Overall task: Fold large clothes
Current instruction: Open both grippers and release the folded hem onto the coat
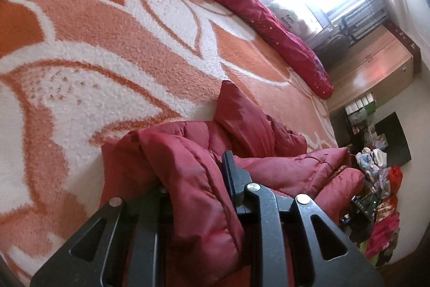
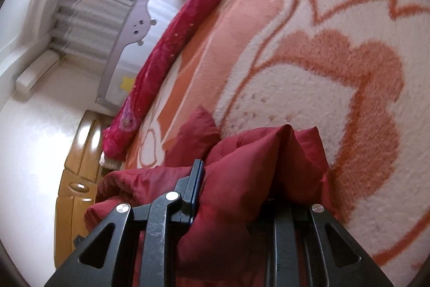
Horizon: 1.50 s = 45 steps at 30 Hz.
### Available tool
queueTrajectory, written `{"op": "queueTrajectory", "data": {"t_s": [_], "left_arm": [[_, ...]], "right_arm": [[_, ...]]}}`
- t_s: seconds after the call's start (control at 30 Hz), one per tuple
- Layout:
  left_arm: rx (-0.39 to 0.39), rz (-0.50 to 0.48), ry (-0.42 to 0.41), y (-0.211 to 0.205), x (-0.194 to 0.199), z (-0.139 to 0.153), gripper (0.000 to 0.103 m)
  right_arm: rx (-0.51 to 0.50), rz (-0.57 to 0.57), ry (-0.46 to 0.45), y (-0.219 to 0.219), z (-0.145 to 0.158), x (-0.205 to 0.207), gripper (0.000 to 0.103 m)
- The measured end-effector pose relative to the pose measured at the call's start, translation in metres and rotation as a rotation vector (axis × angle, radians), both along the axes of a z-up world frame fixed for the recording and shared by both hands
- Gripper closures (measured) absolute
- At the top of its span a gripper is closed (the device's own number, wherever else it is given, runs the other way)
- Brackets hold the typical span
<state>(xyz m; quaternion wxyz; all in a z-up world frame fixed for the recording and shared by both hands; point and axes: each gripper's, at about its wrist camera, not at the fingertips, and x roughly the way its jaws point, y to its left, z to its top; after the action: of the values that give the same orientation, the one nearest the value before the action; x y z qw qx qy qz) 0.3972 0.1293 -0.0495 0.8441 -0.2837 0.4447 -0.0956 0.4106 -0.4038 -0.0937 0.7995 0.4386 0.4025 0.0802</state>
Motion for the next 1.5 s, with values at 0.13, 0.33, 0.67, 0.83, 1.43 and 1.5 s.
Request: {"op": "queueTrajectory", "data": {"t_s": [0.13,0.33,0.67,0.83,1.43,1.5], "left_arm": [[-0.003,-0.006,-0.004,0.002,0.001,0.004,0.082],[0.008,-0.021,-0.065,0.012,-0.022,0.032,0.073],[0.055,-0.092,-0.157,-0.013,-0.092,0.070,0.063],[0.203,-0.238,-0.123,-0.081,-0.086,0.052,0.063],[0.282,-0.164,0.007,-0.111,-0.035,-0.005,0.063],[0.293,-0.168,0.007,-0.113,-0.033,-0.005,0.063]], "right_arm": [[-0.029,0.002,0.009,0.004,-0.006,0.012,0.078],[-0.066,0.029,0.009,0.013,-0.009,0.026,0.078],[-0.102,0.021,0.023,0.016,-0.015,0.035,0.077],[-0.121,0.033,0.038,0.019,-0.014,0.042,0.074],[-0.251,0.258,-0.175,0.051,0.074,-0.039,0.032],[-0.388,0.376,-0.133,0.088,0.061,-0.036,0.033]]}}
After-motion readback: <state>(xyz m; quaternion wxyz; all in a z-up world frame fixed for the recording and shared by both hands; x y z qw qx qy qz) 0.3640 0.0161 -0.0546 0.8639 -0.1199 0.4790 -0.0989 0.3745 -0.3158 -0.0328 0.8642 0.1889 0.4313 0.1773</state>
